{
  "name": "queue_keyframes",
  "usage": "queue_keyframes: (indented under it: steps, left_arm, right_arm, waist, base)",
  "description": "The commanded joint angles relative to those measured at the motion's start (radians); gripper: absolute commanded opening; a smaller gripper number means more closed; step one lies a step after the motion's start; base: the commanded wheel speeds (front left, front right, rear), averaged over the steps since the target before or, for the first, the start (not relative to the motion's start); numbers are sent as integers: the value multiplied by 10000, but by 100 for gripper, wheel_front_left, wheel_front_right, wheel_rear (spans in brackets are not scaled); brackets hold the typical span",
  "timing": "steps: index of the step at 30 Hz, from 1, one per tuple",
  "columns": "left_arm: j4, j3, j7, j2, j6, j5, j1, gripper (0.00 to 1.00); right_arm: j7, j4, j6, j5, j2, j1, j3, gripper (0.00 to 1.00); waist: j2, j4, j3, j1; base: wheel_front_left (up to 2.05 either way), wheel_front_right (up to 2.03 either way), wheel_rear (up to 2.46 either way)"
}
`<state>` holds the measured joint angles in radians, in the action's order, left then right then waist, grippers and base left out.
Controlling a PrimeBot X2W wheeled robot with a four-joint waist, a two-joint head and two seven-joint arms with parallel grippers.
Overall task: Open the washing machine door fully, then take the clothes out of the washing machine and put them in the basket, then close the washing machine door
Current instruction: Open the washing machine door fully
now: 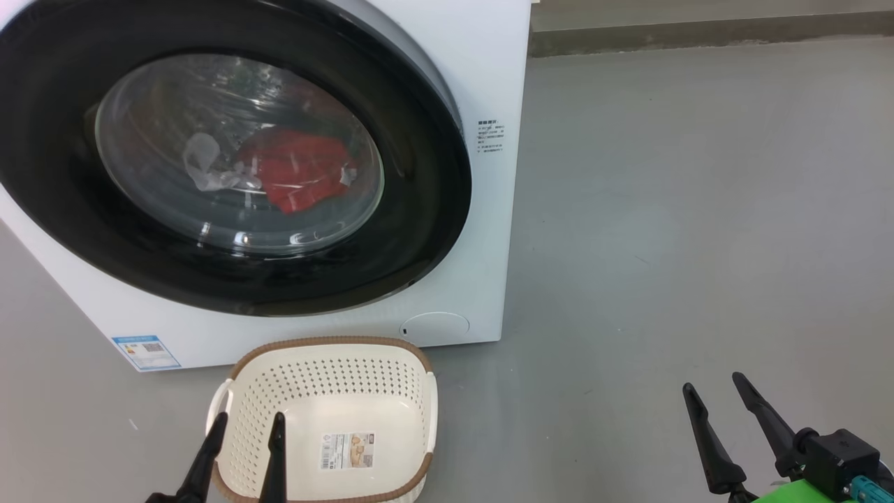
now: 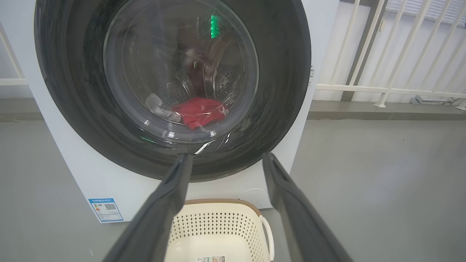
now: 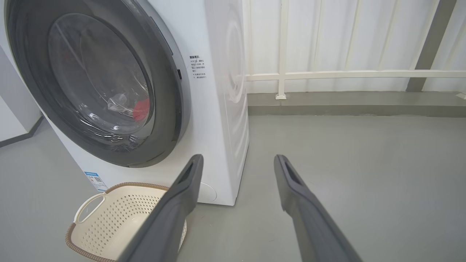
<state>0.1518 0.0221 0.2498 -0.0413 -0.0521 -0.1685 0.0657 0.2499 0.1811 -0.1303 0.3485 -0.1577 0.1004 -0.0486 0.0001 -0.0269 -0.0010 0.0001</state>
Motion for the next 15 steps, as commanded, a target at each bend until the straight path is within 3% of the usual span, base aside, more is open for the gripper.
queue_keyframes:
  steps: [1, 15]
  left_arm:
    - [-176, -342, 120, -89, 87, -46, -153, 100]
    - [-13, -348, 120, -89, 121, -124, -198, 100]
  right_arm:
    - [118, -270, -4, -106, -182, -102, -163, 100]
    - [118, -268, -4, -102, -188, -113, -105, 100]
  waist:
    - [-1, 5, -3, 0]
    - [-1, 30, -23, 0]
  base:
    - [0, 0, 0]
    - [0, 0, 0]
